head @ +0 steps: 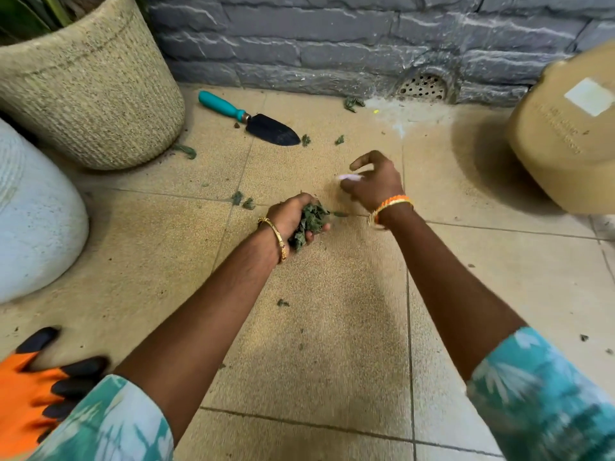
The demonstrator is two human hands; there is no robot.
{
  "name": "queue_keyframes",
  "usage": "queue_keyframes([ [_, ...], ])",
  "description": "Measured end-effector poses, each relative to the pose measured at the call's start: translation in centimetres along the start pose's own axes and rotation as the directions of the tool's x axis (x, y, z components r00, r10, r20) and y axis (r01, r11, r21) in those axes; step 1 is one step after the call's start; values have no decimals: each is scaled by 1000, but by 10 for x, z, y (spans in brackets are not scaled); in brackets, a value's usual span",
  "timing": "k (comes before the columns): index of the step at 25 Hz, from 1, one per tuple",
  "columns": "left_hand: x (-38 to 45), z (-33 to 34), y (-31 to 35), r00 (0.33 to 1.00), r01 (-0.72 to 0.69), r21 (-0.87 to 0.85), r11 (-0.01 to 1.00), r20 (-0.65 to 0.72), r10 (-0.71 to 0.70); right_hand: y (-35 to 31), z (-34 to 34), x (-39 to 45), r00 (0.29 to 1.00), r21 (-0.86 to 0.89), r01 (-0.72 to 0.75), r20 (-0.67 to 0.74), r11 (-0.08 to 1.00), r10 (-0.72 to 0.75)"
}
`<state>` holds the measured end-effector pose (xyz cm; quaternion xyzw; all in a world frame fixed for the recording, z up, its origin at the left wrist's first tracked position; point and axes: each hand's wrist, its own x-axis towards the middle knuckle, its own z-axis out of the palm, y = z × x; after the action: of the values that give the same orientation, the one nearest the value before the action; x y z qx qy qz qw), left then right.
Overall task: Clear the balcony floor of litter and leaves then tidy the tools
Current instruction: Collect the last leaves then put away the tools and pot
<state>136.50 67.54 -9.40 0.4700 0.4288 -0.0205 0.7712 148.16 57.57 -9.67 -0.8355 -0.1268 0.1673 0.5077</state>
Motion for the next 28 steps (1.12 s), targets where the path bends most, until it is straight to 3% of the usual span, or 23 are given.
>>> queue_keyframes([
  [2, -7, 1, -10, 1000, -23, 32, 999, 9, 23, -2, 8, -37, 993, 143, 6, 113, 990, -22],
  [7, -32, -13, -20, 995, -27, -28, 999, 97, 29, 3, 23, -77, 984, 42, 144, 104, 989, -147],
  [11, -44, -23, -23, 997, -65, 61, 996, -44, 68, 9, 12, -79, 987, 28, 142, 77, 989, -144],
  [14, -50, -44, -19, 987, -86, 38, 996, -129, 90, 21, 0, -66, 997, -216, 74, 7, 974, -74],
  [16, -53, -59, -18, 981, -83, 3, 997, -178, 82, 25, 13, -64, 993, -399, 75, 118, 914, -30],
  [19, -52, -75, -21, 972, -63, -27, 998, -228, 56, 22, 50, -69, 981, -491, 122, 194, 863, -28],
  [24, -37, -107, -20, 944, -78, -43, 996, -325, 60, 4, 115, -63, 951, -476, 253, 283, 842, -126],
  [28, -23, -135, -9, 928, -100, -95, 990, -367, 59, -17, 162, -50, 859, -431, 461, 435, 775, -269],
])
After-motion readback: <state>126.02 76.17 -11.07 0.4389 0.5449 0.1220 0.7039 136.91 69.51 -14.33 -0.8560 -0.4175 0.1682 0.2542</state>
